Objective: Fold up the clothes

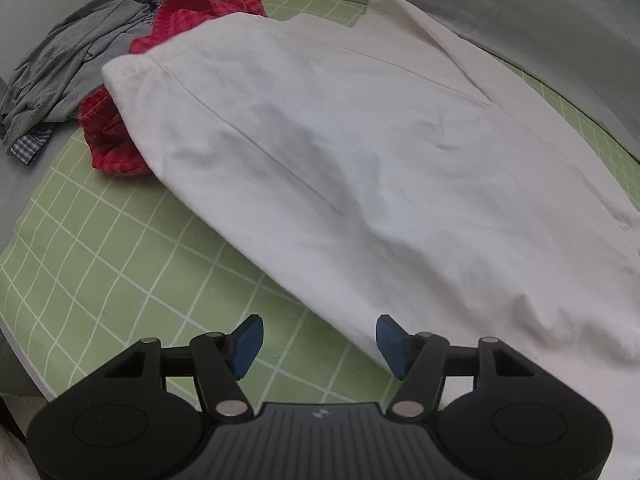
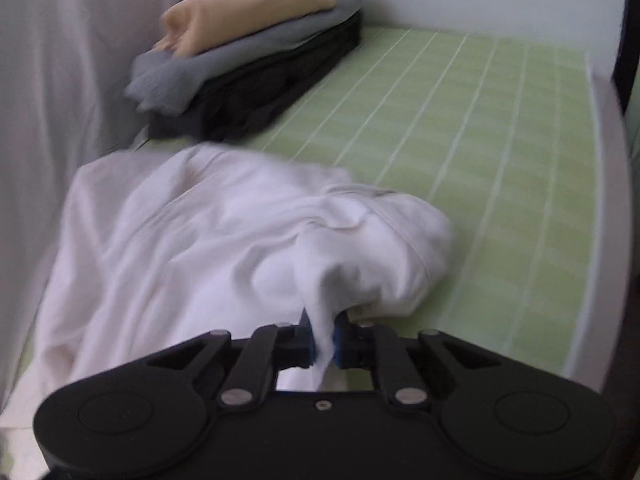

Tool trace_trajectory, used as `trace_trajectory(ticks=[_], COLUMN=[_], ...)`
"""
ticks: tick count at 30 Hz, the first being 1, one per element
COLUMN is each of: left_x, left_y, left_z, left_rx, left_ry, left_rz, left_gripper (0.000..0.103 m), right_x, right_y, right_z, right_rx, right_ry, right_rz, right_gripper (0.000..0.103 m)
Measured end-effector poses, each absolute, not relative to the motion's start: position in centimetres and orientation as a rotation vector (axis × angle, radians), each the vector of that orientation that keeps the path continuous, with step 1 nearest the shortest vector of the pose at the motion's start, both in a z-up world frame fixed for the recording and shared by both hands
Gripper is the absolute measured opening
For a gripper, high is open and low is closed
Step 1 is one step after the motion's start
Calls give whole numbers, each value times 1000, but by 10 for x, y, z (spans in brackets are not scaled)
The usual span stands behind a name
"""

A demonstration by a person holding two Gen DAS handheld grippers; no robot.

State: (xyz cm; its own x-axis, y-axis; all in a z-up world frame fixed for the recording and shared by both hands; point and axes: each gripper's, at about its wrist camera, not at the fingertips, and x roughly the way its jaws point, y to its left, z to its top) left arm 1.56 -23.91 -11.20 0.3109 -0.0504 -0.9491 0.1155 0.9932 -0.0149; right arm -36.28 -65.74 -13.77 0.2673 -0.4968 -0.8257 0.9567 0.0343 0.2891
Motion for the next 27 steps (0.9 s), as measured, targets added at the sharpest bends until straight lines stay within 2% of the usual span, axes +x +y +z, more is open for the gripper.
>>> trace_trajectory(ticks=[3, 8, 11, 12, 13, 16, 23, 26, 27], left_x=[16, 16, 18, 18, 18, 20, 28, 28, 27], left_y=[-235, -231, -230, -228, -226, -218, -200, -198, -200], left_z=[-115, -117, -121, -123, -124, -130, -152, -154, -153], left_rx=[53, 53, 56, 58, 59, 51, 7, 9, 17], left_ry=[1262, 1266, 1276, 1277, 1279, 1288, 1308, 1290, 1277], left_rz=[-96, -82, -73, -64, -56, -31, 21, -9, -27], left_gripper=[63, 63, 68, 71, 71, 71, 79, 77, 72], right_x=[-387, -381, -359, -353, -348, -335, -336, -332, -330], right_y=[-694, -747, -759, -756, -750, -723, -681, -668, -664], right_z=[-134, -126, -127, -125, -124, -119, -129, -136, -136], right_rx=[915, 596, 452, 417, 385, 317, 480, 492, 491], right_ry=[595, 679, 823, 845, 849, 849, 810, 836, 838], right_rz=[-1335, -1460, -1435, -1419, -1401, -1363, -1331, -1309, -1304], right_gripper=[8, 9, 19, 35, 56, 84, 88, 88, 88])
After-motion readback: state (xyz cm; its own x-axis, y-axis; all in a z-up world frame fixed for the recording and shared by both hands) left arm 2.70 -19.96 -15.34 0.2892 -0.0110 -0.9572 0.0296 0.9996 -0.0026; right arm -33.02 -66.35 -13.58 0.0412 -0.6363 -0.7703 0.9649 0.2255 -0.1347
